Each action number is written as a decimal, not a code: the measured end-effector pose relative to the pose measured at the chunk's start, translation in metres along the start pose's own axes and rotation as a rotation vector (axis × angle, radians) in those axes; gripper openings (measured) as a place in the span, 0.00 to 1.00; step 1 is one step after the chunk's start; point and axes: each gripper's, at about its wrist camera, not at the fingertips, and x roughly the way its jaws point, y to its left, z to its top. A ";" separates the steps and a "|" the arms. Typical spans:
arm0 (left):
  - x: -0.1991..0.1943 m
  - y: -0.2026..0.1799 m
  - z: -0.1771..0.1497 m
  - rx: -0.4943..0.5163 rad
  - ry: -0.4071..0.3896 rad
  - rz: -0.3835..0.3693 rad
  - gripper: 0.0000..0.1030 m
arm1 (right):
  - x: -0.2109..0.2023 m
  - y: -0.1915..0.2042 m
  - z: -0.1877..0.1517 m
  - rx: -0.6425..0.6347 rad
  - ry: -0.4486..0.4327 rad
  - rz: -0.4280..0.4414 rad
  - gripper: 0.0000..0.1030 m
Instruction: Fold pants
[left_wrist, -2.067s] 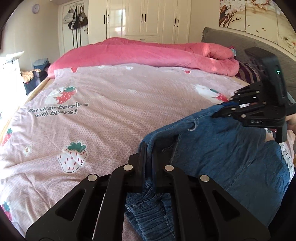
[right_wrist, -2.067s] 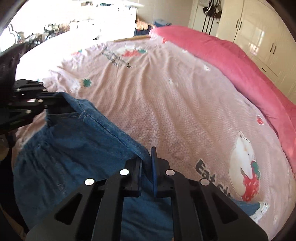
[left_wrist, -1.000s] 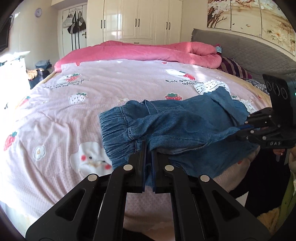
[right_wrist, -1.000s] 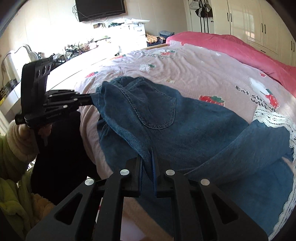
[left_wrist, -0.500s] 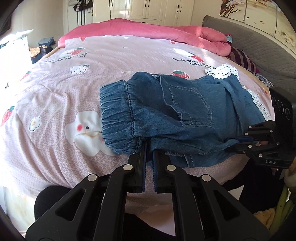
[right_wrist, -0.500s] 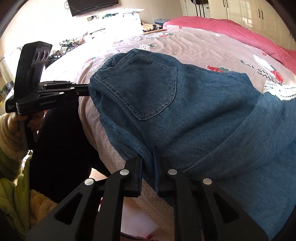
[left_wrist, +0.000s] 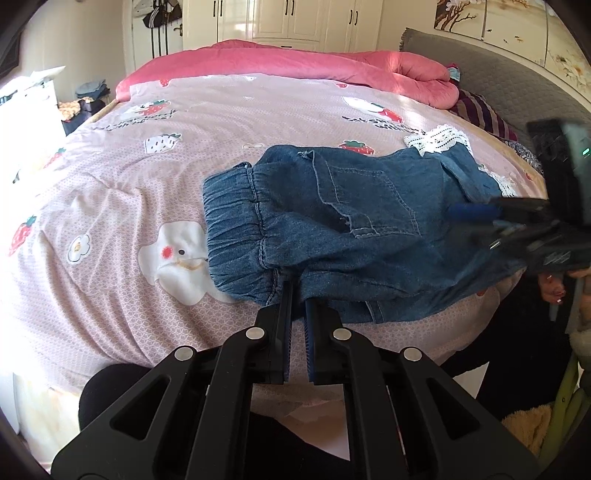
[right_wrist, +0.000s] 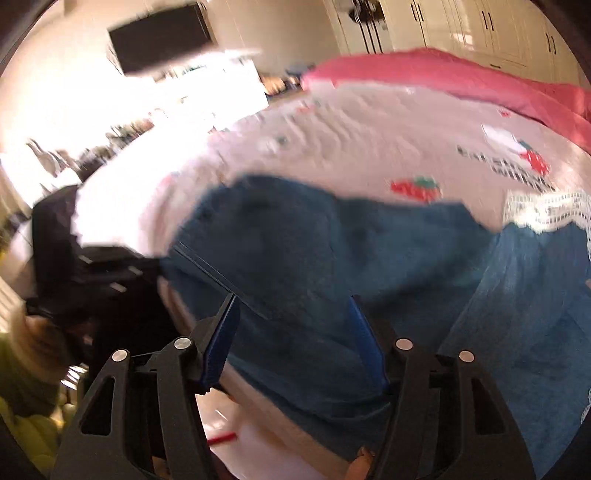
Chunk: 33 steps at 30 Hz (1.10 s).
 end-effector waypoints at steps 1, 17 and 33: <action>-0.002 0.000 -0.001 0.006 0.002 0.002 0.03 | 0.009 0.003 -0.007 -0.015 0.033 -0.013 0.44; -0.042 -0.025 0.035 0.038 -0.113 -0.063 0.32 | 0.009 0.014 -0.023 -0.099 -0.002 -0.073 0.50; 0.046 -0.033 0.032 -0.032 0.029 -0.125 0.04 | -0.042 -0.010 -0.021 0.053 -0.095 0.062 0.53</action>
